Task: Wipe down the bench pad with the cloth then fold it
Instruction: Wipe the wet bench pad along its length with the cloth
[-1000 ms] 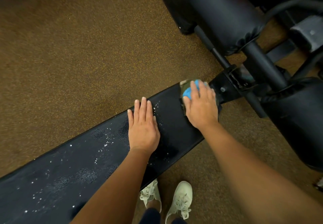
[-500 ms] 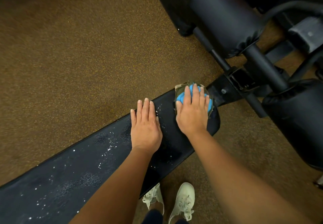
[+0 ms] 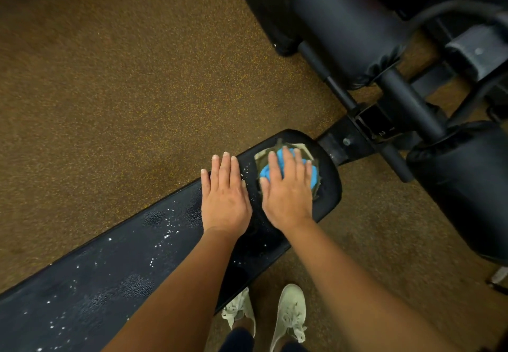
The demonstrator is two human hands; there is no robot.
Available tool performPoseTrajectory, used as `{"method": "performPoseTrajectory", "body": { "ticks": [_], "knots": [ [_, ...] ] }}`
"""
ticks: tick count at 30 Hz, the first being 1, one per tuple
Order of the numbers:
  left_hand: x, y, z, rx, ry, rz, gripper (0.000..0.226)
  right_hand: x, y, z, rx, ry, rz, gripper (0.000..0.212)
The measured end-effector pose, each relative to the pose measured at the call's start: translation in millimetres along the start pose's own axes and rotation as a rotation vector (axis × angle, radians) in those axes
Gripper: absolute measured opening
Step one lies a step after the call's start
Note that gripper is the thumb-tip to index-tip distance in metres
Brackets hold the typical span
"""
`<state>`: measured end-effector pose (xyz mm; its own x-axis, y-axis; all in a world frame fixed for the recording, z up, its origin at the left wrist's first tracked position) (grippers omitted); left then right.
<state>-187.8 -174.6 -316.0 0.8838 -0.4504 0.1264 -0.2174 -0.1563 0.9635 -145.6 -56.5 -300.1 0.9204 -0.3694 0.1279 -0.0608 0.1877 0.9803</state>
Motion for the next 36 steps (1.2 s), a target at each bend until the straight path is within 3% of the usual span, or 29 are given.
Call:
{"method": "performPoseTrajectory", "body": {
  "ticks": [2, 4, 10, 16, 24, 30, 36],
  "knots": [
    [0, 1, -1, 0.0, -0.003, -0.009, 0.056, -20, 1, 11, 0.006, 0.182, 0.02, 0.056],
    [0, 2, 0, -0.007, -0.004, -0.015, 0.055, -48, 3, 8, 0.031, 0.23, 0.01, 0.058],
    [2, 1, 0, -0.015, 0.011, -0.004, 0.055, -39, 5, -51, 0.032, -0.217, -0.01, 0.063],
    [2, 2, -1, 0.009, 0.055, -0.005, 0.056, -34, 9, -59, 0.069, -0.042, -0.006, 0.063],
    [5, 0, -2, 0.022, 0.143, -0.03, 0.055, -59, 13, -62, 0.042, -0.217, 0.046, 0.057],
    [7, -1, 0, 0.022, 0.159, -0.025, 0.055, -74, 12, -44, 0.091, 0.029, 0.057, 0.058],
    [8, 0, 1, 0.035, 0.173, -0.009, 0.056, -43, 13, -83, 0.02, -0.318, 0.108, 0.06]
  ]
}}
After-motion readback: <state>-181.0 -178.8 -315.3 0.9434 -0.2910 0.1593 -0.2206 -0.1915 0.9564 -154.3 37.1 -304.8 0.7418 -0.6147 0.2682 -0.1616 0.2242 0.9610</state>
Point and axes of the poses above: each hand's wrist, its own x-axis away from the middle knuckle, its own y-axis out of the back of the hand, z = x × y, the point moved 9 cm from there along -x, towards the middle knuckle
